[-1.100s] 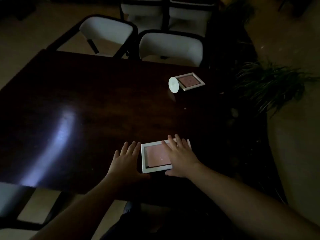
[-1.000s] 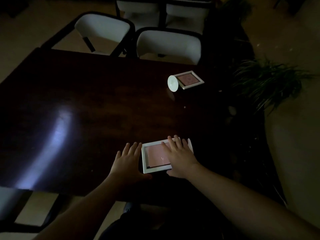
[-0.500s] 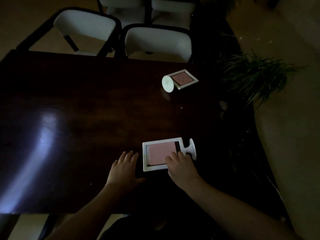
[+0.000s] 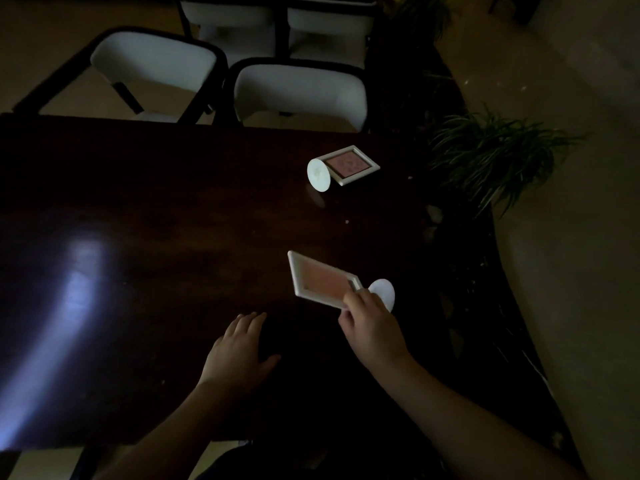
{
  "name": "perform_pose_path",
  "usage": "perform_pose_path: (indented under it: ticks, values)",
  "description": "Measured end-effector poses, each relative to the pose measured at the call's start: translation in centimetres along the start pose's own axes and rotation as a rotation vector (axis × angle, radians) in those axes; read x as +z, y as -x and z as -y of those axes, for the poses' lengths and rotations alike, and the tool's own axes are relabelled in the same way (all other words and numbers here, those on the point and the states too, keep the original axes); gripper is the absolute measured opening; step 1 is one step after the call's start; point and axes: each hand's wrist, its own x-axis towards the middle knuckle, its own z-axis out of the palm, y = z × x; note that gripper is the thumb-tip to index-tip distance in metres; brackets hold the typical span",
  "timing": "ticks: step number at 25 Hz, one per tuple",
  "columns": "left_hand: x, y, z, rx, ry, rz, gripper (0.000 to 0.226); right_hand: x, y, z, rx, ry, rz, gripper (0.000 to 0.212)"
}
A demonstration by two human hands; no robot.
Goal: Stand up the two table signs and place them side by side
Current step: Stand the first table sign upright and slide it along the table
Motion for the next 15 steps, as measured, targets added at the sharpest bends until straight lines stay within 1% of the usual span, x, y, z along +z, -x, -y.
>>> perform_pose_path:
  ticks: [3,5,8,11,15]
  values:
    - [0.0,-0.3,-1.3,0.032,0.005,-0.012,0.09,-0.3,0.2,-1.7,0.071,-0.126,-0.143,0.014]
    - [0.1,-0.5,-2.0,0.049,0.018,0.003,0.089,-0.6,0.4,-2.4,0.15,-0.213,-0.193,0.017]
    - [0.2,-1.0,-2.8,0.064,0.019,0.007,0.089,-0.8,0.9,-3.3,0.31,-0.361,-0.201,0.016]
    - [0.4,-1.4,-3.2,0.069,0.018,0.005,0.09,-0.8,1.6,-4.0,0.398,-0.434,-0.219,0.012]
    - [0.4,-1.9,-3.7,0.076,0.028,0.012,0.09,-0.8,2.4,-4.9,0.498,-0.551,-0.234,0.012]
